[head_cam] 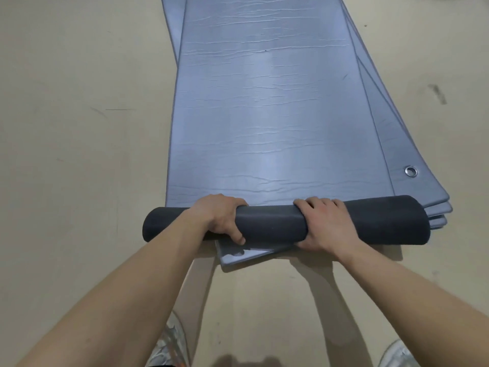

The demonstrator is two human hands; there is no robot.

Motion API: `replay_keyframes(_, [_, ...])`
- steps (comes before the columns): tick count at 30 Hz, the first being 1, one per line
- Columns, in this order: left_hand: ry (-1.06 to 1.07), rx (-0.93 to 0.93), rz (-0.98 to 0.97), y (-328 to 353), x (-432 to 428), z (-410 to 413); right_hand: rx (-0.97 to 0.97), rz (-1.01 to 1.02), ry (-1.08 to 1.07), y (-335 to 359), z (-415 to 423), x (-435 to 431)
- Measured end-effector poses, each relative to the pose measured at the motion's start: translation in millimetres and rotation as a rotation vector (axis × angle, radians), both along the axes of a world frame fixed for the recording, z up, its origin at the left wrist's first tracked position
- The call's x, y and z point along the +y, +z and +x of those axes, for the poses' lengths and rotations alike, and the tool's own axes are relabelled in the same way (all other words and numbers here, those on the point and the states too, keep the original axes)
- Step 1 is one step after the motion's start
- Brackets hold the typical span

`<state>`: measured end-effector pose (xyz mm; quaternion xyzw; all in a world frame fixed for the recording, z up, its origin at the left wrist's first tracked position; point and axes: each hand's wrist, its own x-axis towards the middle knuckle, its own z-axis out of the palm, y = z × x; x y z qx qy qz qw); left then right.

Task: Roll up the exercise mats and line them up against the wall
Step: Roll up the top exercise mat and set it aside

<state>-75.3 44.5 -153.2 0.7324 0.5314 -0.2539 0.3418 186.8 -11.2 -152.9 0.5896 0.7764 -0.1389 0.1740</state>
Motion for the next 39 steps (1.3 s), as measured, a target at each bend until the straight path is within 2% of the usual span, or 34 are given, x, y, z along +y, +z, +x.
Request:
replay_keyframes(4, [-0.073, 0.112, 0.495, -12, -36, 17, 0.088, -0.259, -0.039, 17, 2, 50])
replay_keyframes(5, [-0.066, 0.135, 0.562, -16, -41, 21, 0.1, -0.318, -0.039, 20, 1, 61])
replay_keyframes(7, [-0.018, 0.112, 0.529, -21, -30, 20, 0.103, -0.299, -0.019, 17, -2, 71])
replay_keyframes(11, [0.056, -0.038, 0.16, -9, 33, 9, 0.021, 0.171, 0.062, 0, -3, 43])
replay_keyframes(13, [0.056, -0.055, 0.087, -10, 47, 10, -0.029, 0.25, 0.101, -16, -2, 27])
replay_keyframes(14, [0.05, -0.054, 0.131, -12, 45, 11, -0.04, 0.249, 0.102, -22, -3, 29])
replay_keyframes(16, [0.079, -0.047, 0.352, -20, 26, 3, -0.028, 0.212, 0.097, -27, -5, 49])
replay_keyframes(19, [-0.001, 0.024, 0.6, -39, -7, -12, -0.015, 0.039, 0.12, -17, -7, 96])
replay_keyframes(21, [-0.023, 0.037, 0.623, -50, -1, -17, -0.015, 0.007, 0.117, -19, -6, 107])
replay_keyframes(25, [0.047, -0.023, 0.592, -51, 24, -15, -0.013, 0.284, 0.103, -39, -6, 73])
replay_keyframes(27, [0.044, -0.021, 0.546, -46, 31, -16, -0.022, 0.3, 0.109, -41, -7, 76])
replay_keyframes(30, [0.04, -0.013, 0.405, -29, 42, -12, -0.056, 0.129, 0.138, -19, -6, 97])
replay_keyframes(34, [0.011, 0.037, 0.16, -5, 18, -4, -0.031, -0.13, 0.132, 9, -5, 75])
replay_keyframes(35, [0.014, 0.049, 0.17, -2, 3, 0, -0.013, -0.208, 0.108, 13, -4, 68])
replay_keyframes(39, [-0.009, 0.04, 0.522, -9, -52, 19, 0.072, -0.426, -0.014, 25, -2, 71])
